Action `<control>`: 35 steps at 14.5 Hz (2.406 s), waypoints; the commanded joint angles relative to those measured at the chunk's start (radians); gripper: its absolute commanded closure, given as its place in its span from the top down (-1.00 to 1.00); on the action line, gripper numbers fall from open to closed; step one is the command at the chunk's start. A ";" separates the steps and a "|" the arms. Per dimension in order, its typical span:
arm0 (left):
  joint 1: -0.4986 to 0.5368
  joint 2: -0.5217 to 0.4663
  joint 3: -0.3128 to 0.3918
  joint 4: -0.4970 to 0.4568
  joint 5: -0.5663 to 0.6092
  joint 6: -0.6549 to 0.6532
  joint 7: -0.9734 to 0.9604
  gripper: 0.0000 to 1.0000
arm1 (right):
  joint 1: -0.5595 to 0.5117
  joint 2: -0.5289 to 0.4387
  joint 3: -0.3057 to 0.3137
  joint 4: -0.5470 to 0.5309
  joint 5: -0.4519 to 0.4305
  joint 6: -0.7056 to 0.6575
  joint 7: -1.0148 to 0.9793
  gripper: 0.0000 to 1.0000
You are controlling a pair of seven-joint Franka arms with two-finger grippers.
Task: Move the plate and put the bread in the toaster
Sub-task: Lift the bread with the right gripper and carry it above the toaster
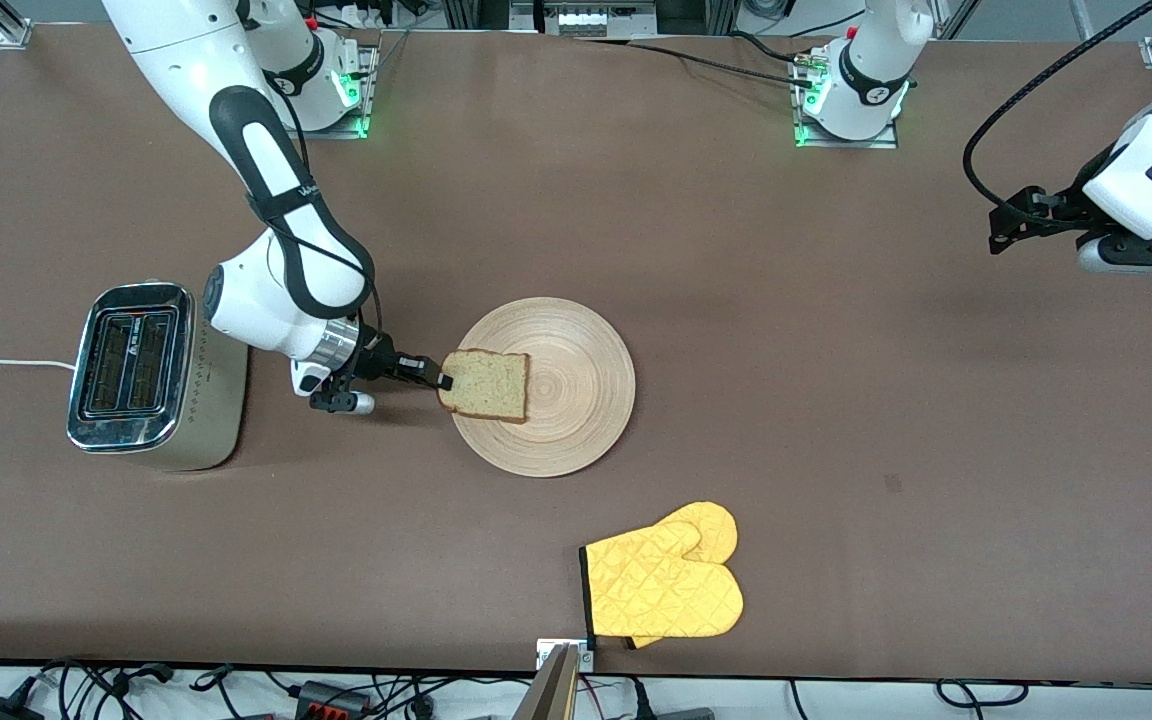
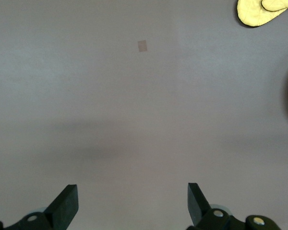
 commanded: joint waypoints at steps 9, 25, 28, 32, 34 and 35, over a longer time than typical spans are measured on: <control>-0.009 0.007 -0.009 0.030 0.008 -0.032 -0.012 1.00 | -0.011 -0.061 -0.086 0.046 -0.052 -0.094 -0.012 -1.00; -0.013 0.007 -0.012 0.033 0.008 -0.046 -0.010 1.00 | -0.037 -0.040 -0.442 0.818 -0.906 -1.311 0.237 -1.00; -0.013 0.007 -0.012 0.033 0.008 -0.047 -0.010 1.00 | -0.031 -0.020 -0.433 0.903 -1.126 -1.328 0.133 -1.00; -0.013 0.007 -0.012 0.033 0.008 -0.047 -0.012 1.00 | -0.101 0.000 -0.442 0.929 -1.197 -1.227 0.062 -1.00; -0.013 0.007 -0.012 0.033 0.008 -0.047 -0.012 1.00 | -0.098 0.022 -0.430 0.929 -1.320 -1.186 0.001 -1.00; -0.013 0.007 -0.012 0.033 0.008 -0.047 -0.012 1.00 | -0.095 0.037 -0.430 0.929 -1.341 -1.176 0.001 -1.00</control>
